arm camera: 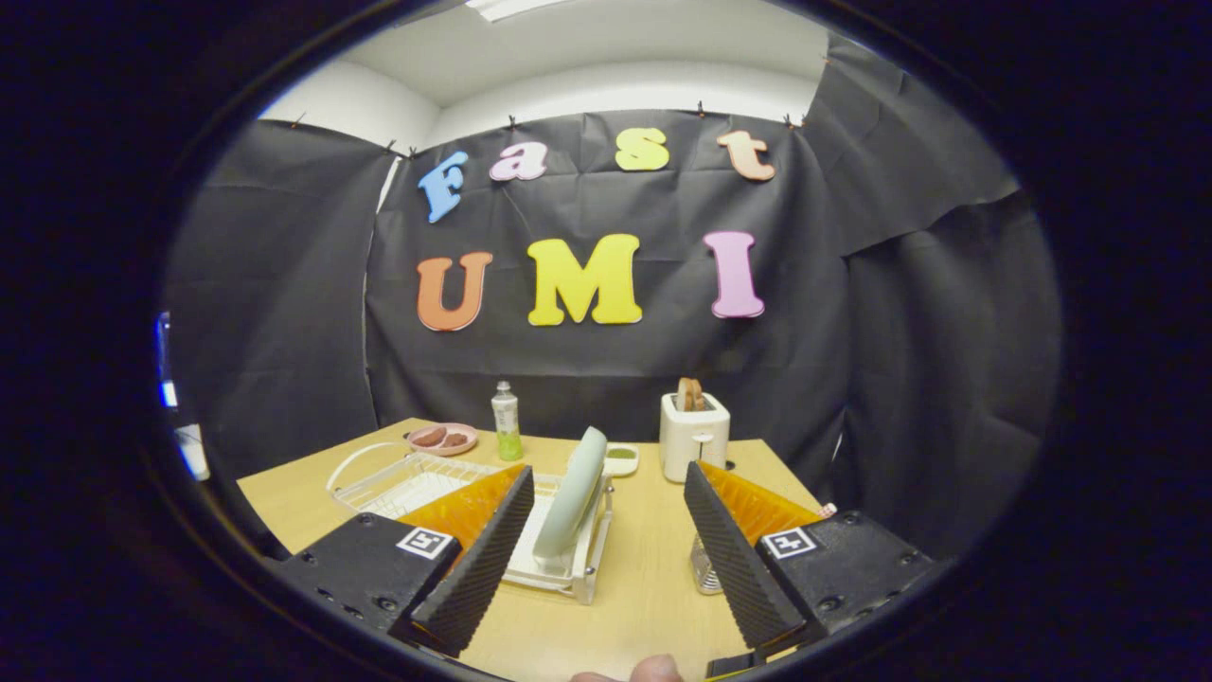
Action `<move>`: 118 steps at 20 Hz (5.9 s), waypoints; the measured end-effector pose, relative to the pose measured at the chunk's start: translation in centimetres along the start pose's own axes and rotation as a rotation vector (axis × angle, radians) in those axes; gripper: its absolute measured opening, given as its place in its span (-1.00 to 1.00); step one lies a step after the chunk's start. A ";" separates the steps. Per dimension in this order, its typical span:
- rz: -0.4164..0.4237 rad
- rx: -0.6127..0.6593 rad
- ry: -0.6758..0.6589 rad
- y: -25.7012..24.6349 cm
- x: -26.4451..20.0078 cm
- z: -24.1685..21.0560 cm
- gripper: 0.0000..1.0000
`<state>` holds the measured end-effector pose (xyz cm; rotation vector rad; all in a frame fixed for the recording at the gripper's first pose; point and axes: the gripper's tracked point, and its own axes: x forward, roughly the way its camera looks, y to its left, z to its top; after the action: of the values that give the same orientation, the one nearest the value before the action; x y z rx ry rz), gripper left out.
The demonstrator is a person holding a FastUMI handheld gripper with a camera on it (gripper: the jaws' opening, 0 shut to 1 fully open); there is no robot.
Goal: Take the plate from the dish rack, then take the spoon from the basket and place it into the plate.
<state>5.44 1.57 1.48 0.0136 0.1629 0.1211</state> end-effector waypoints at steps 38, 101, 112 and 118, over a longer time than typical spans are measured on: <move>-0.176 0.086 0.730 5.9 16.9 -6.3 -0.10; -0.034 0.090 0.300 0.4 -1.0 -13.1 0.62; -0.256 0.075 0.108 -14.0 2.0 -10.7 1.00; -0.184 0.171 0.123 -17.1 7.6 -12.2 0.92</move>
<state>12.94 -14.48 -12.18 0.1614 0.2963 -0.0765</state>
